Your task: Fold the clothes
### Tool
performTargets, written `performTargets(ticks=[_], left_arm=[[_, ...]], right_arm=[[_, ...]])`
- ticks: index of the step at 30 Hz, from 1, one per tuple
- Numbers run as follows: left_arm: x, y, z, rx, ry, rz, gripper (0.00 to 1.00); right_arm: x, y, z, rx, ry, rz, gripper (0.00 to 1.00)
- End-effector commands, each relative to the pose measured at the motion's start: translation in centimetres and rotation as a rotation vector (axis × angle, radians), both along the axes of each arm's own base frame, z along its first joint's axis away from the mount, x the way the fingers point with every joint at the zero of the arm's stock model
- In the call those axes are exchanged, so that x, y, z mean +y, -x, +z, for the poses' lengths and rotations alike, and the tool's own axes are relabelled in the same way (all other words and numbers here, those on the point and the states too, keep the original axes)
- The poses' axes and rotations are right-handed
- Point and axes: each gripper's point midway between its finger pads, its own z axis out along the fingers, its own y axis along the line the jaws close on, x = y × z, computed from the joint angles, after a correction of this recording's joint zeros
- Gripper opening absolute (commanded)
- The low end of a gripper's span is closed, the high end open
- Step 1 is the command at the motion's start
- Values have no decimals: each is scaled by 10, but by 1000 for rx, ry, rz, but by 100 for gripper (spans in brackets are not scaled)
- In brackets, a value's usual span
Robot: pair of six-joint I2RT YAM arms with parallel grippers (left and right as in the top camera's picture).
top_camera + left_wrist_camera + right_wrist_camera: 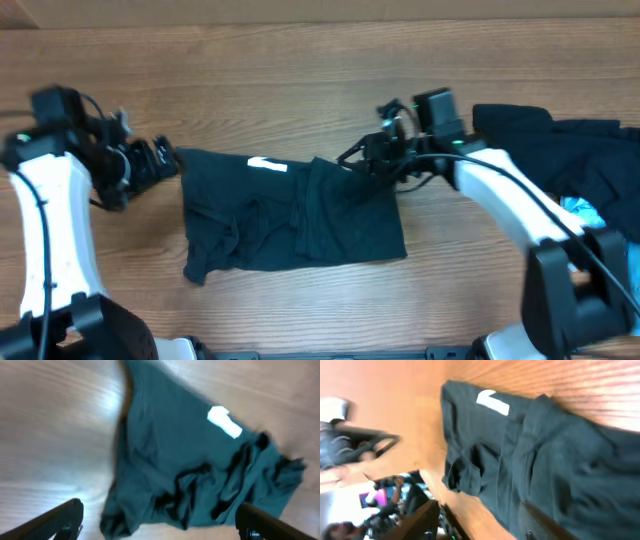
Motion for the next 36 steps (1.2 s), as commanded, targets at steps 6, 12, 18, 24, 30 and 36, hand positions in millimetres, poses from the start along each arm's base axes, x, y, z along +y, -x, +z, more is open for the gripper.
performTargets(ticks=[6,12,18,24,30,36], left_arm=[[-26,11,-119,60,144,-56,100],[-42,8,-172,104,254,-139,100],[-87,31,-192,208,272,-329,76],[-94,33,-181,251,282,-299,19],[-41,-11,-90,102,63,-209,4],[-22,-44,6,-1,-139,-219,5]], right_arm=[[-65,42,30,-34,114,16,61],[-76,55,15,37,204,7,61],[-76,54,15,33,204,6,60],[-76,54,15,33,204,6,59],[-81,52,11,29,244,-5,58],[-81,50,11,17,243,-6,58]])
